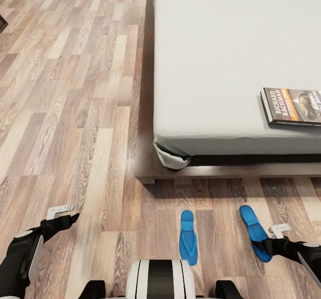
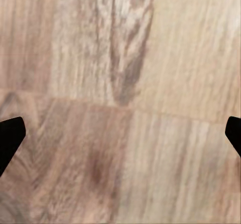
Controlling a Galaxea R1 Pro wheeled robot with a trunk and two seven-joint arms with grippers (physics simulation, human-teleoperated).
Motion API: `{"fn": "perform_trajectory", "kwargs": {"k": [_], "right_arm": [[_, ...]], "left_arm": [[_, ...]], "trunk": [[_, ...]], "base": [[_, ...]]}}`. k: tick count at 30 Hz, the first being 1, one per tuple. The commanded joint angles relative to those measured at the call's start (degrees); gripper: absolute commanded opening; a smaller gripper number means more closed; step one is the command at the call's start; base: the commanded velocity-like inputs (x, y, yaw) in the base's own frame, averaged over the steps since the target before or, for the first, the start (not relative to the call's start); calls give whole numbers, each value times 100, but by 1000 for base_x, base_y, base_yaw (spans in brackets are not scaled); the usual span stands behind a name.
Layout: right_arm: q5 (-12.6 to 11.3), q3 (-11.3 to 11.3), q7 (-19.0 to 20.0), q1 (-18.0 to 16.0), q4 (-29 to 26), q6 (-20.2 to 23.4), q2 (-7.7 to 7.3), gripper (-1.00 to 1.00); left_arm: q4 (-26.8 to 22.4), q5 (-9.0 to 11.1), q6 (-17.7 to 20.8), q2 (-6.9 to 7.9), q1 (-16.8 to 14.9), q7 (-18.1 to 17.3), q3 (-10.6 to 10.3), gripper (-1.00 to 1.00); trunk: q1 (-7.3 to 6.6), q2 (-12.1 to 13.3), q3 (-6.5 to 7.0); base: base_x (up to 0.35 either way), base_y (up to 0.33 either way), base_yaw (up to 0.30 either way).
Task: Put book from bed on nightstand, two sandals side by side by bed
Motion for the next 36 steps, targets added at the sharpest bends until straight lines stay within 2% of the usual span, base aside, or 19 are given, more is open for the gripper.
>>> {"fn": "perform_trajectory", "kwargs": {"k": [1, 12, 36], "right_arm": [[-4, -24, 29, 1, -13, 56, 2, -100], [-4, -24, 34, 1, -11, 55, 2, -100], [-4, -24, 34, 1, -15, 55, 2, -100]], "left_arm": [[-4, -61, 14, -3, -4, -55, 14, 100], [-4, -61, 14, -3, -6, -55, 14, 100], [-4, -61, 14, -38, -6, -55, 14, 100]], "trunk": [[-1, -1, -3], [-1, -1, -3], [-1, -1, -3]], "base": [[0, 212, 0], [0, 82, 0], [0, 246, 0]]}}
